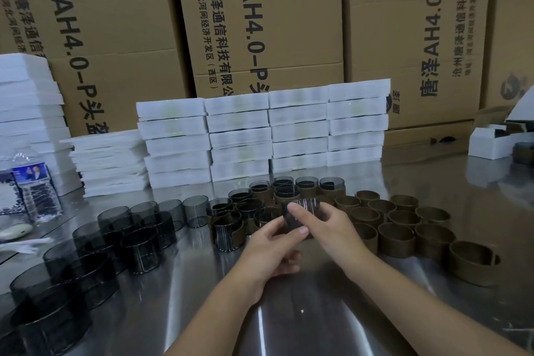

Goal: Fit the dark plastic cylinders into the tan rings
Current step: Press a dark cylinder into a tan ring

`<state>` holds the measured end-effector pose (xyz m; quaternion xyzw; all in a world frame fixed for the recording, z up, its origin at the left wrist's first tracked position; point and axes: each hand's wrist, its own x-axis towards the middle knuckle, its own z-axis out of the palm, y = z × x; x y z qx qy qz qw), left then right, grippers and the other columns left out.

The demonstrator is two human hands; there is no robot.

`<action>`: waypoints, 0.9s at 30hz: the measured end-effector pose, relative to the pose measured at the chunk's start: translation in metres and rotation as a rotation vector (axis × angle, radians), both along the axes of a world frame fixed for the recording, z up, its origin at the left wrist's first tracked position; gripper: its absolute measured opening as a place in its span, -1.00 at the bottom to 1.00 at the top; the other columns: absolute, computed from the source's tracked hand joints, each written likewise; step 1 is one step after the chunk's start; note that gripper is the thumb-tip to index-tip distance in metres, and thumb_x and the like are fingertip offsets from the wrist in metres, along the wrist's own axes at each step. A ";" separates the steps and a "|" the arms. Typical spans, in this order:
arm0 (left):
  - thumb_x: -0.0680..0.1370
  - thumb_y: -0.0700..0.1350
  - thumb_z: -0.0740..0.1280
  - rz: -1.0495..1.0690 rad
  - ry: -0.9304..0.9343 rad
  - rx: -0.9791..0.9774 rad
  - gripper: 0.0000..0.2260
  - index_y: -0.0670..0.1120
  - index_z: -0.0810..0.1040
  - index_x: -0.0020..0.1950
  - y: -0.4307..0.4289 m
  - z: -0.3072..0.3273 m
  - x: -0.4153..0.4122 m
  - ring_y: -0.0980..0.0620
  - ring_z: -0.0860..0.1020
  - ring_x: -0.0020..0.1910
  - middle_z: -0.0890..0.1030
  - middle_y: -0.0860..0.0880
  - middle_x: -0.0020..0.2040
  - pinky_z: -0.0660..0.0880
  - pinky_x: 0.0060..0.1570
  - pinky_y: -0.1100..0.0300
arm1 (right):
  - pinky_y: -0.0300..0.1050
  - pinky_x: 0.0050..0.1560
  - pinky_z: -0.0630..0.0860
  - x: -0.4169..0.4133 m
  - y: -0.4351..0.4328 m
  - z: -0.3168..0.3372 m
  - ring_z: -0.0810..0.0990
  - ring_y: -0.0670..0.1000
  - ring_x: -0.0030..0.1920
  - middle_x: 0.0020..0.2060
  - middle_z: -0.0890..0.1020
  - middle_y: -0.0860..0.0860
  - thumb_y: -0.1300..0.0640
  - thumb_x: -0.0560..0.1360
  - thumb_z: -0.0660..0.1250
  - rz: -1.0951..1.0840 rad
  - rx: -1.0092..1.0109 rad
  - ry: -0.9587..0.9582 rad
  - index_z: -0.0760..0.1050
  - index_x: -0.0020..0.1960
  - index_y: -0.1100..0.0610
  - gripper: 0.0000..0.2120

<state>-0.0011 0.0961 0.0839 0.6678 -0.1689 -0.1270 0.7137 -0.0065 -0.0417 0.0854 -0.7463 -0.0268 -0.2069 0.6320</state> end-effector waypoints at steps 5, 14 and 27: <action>0.48 -0.05 0.45 0.011 -0.011 0.009 -0.72 0.03 0.62 0.19 0.001 0.001 -0.001 0.12 0.52 -0.37 0.69 -0.12 0.05 0.53 -0.27 0.24 | -0.19 -0.04 0.56 0.001 0.000 0.000 0.67 -0.16 -0.15 -0.20 0.71 -0.12 -0.50 0.05 0.34 0.005 -0.014 -0.001 0.63 -0.11 0.01 -0.32; 0.45 0.02 0.47 -0.060 -0.036 -0.039 -0.72 0.22 0.62 0.15 0.005 0.003 -0.005 0.09 0.53 -0.40 0.70 -0.02 0.04 0.53 -0.26 0.22 | -0.30 -0.07 0.48 -0.005 0.002 0.005 0.67 -0.20 -0.10 -0.14 0.72 -0.11 -0.46 0.13 0.31 0.122 0.064 0.034 0.66 -0.03 0.03 -0.33; 0.32 0.20 0.44 -0.244 0.020 -0.142 -0.69 0.19 0.66 0.03 0.010 0.004 -0.002 0.08 0.56 -0.39 0.69 -0.08 -0.04 0.55 -0.28 0.22 | 0.14 0.26 0.51 -0.003 -0.004 0.008 0.70 0.15 -0.01 -0.06 0.72 0.12 -0.47 0.15 0.37 0.264 0.202 0.117 0.68 0.03 0.13 -0.24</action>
